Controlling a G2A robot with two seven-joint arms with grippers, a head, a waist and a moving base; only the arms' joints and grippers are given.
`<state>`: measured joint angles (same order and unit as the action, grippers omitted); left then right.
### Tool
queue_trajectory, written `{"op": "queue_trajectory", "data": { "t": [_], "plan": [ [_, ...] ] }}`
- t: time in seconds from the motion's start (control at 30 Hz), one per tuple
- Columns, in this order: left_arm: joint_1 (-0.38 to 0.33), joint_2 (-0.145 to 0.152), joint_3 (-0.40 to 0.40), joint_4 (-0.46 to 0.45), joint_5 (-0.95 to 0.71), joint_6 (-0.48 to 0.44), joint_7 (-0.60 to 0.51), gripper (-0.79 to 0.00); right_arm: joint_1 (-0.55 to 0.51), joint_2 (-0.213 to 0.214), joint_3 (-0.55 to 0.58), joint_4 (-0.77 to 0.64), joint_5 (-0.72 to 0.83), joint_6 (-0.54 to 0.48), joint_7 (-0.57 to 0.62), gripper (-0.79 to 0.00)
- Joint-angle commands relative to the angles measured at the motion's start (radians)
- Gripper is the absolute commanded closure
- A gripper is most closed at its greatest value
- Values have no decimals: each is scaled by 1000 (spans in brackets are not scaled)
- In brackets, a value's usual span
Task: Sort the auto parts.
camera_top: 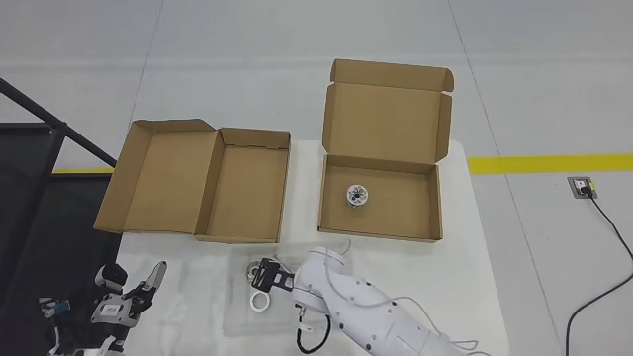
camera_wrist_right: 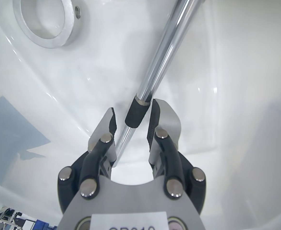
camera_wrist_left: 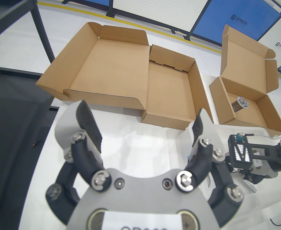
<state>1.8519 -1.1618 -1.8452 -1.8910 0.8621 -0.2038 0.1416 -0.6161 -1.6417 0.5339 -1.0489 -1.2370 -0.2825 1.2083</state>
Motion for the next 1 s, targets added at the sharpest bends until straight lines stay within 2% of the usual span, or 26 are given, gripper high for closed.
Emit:
{"op": "queue_trajectory", "data": {
  "t": [0.0,0.07,0.1,0.23,0.3,0.47,0.6,0.8,0.97],
  "plan": [
    [0,0,0,0,0,0,0,-785,5,-7,-2,15,-2,13,6,-317],
    [0,0,0,0,0,0,0,-785,10,-14,-7,26,-4,26,8,-302],
    [0,0,0,0,0,0,0,-785,12,-17,-9,32,-5,27,6,-268],
    [0,0,0,0,0,0,0,-785,21,-30,-12,53,-14,52,1,-52],
    [0,0,0,0,0,0,0,-785,23,-34,-11,58,-19,59,-3,0],
    [0,0,0,0,0,0,0,-785,22,-35,4,52,-31,52,-22,0],
    [0,0,0,0,0,0,0,-785,-8,-19,22,-26,-74,44,-30,0],
    [0,0,0,0,0,0,0,-785,-123,37,82,-278,-205,41,-1,0],
    [0,0,0,0,0,0,0,-785,-236,86,133,-505,-376,1,-16,0]
  ]
}}
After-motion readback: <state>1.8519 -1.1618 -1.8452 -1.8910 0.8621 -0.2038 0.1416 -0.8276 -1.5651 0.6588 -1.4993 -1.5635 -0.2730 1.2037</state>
